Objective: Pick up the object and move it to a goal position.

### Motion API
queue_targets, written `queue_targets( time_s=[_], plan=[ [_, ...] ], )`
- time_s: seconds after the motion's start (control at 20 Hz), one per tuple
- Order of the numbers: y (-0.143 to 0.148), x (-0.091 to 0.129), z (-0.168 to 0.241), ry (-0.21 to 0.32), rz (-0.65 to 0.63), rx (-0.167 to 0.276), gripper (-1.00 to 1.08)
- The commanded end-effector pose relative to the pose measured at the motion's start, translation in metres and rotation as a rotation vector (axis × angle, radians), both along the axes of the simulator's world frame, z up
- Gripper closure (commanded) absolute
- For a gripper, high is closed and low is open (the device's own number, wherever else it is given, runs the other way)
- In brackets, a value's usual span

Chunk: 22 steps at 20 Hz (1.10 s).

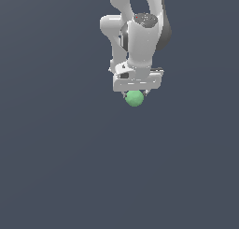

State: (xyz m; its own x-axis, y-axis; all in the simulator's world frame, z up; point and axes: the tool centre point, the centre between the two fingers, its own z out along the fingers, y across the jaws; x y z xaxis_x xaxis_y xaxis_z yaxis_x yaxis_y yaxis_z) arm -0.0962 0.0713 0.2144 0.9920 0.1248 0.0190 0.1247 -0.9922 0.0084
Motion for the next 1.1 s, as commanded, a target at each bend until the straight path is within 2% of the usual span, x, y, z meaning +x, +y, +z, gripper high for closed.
queue_targets(
  time_s=[0.0, 0.65, 1.05],
  plan=[
    [0.021, -0.009, 0.023, 0.003, 0.0, -0.001, 1.08],
    [0.126, -0.048, 0.136, 0.014, 0.0, 0.002, 1.08],
    [0.166, -0.059, 0.178, 0.019, -0.001, 0.005, 1.08]
  ],
)
